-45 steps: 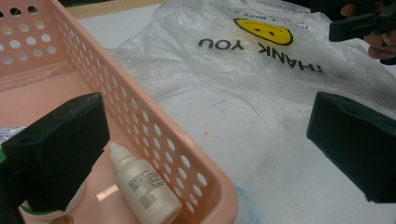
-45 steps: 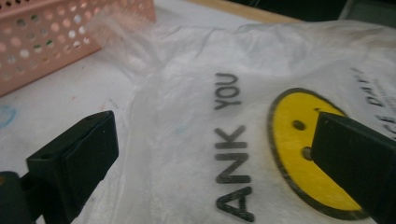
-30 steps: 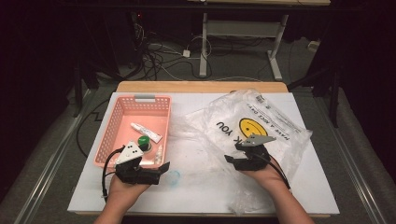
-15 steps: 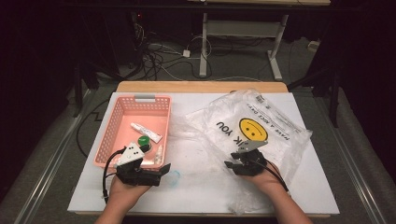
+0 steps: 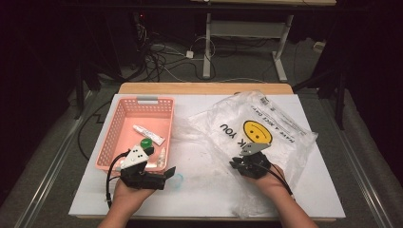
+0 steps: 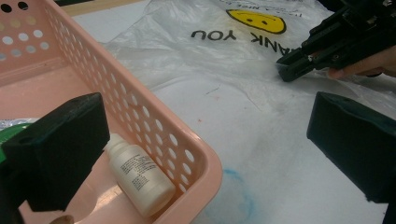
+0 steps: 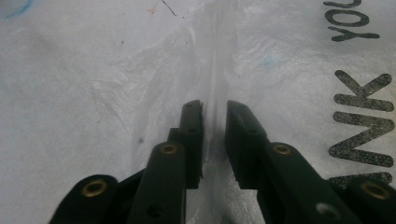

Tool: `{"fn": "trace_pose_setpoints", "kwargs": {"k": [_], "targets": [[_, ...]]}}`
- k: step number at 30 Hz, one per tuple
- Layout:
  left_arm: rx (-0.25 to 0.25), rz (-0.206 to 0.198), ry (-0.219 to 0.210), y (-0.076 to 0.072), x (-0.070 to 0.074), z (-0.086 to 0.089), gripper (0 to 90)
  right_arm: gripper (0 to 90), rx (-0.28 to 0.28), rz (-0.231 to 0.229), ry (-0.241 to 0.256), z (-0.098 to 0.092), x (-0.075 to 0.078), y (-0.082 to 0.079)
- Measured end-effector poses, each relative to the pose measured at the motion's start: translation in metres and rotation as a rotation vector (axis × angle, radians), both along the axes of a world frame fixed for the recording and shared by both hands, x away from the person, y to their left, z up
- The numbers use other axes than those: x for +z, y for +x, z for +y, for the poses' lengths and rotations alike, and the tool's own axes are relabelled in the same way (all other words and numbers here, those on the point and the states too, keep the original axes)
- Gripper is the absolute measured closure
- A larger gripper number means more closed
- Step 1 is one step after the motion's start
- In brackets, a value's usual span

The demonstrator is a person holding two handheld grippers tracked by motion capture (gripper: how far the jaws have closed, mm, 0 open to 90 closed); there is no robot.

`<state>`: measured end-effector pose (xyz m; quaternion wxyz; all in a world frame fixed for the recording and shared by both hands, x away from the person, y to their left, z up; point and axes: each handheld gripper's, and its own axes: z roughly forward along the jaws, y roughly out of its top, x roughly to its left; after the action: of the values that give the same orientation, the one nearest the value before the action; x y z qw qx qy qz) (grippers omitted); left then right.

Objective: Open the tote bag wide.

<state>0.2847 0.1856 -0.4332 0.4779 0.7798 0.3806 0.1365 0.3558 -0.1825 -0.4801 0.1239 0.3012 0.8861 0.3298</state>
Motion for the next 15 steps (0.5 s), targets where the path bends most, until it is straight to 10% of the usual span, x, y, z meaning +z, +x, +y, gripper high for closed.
{"fn": "trace_pose_setpoints", "kwargs": {"k": [15], "targets": [[0.000,-0.006,-0.006,-0.0002,0.0007,0.0011,0.0,90.0,-0.017,-0.024,0.096,-0.0088,0.0038,-0.0011]]}}
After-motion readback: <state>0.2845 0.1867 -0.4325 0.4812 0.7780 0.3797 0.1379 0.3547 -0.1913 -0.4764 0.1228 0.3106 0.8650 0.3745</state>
